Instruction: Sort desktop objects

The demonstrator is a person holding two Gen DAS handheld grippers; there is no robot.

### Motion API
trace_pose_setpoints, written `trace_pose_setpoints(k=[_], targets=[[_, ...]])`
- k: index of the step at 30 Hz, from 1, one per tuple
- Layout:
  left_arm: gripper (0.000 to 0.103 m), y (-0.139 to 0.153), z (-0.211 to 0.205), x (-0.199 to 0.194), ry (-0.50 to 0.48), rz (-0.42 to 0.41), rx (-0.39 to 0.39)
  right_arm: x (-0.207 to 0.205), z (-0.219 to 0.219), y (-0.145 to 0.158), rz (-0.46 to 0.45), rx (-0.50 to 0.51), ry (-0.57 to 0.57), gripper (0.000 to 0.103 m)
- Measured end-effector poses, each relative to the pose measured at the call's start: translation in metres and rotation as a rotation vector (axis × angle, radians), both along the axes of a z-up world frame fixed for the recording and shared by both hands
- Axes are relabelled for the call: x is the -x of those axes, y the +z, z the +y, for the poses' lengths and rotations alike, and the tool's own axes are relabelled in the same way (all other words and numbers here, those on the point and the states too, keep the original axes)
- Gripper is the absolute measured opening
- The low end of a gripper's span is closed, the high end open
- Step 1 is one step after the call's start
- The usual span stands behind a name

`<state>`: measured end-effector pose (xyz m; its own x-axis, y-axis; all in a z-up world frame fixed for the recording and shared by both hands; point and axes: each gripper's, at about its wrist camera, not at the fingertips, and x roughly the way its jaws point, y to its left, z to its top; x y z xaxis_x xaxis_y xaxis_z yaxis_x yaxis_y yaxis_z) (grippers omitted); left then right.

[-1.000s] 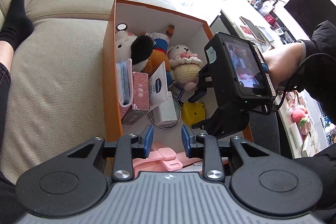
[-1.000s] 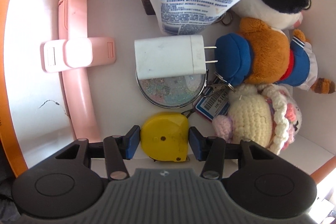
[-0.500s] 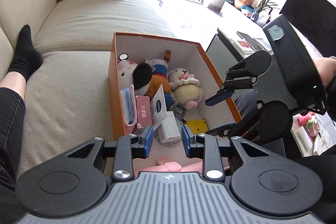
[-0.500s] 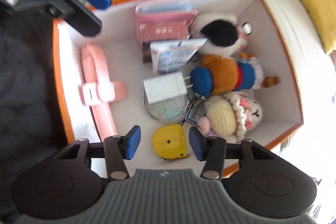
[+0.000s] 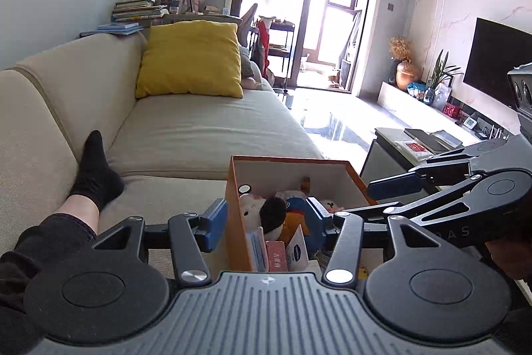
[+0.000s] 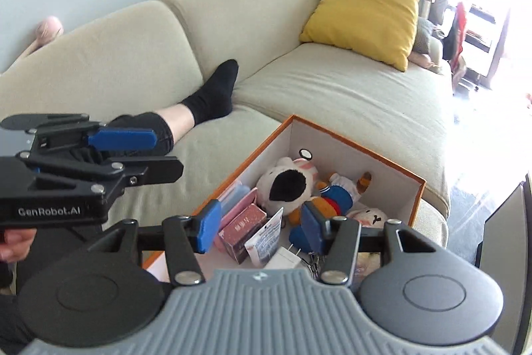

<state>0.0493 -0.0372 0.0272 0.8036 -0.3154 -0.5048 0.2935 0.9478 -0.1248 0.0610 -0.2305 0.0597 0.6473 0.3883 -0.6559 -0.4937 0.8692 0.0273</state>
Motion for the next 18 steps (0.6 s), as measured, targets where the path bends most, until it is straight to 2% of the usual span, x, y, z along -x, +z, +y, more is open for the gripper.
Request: trace_pose_setpoints(k=[4,6,9,13,18], targets=[[0.073,-0.005,0.005,0.008,0.07,-0.034,-0.026,0.009,0.006,-0.013,-0.023,-0.035,-0.131,0.063],[0.077,-0.009,0.006,0.011,0.098,-0.043,-0.044,0.008,0.009,-0.027,-0.01,-0.039,-0.179,0.067],[0.081,-0.017,0.007,0.016,0.147,-0.047,-0.068,0.011,0.01,-0.039,0.018,-0.031,-0.221,0.068],[0.085,-0.034,0.014,0.019,0.169,0.03,-0.035,0.016,0.012,-0.055,0.088,-0.029,-0.244,0.07],[0.086,-0.045,0.016,0.016,0.203,0.1,-0.044,0.019,0.016,-0.073,0.153,-0.008,-0.25,0.072]])
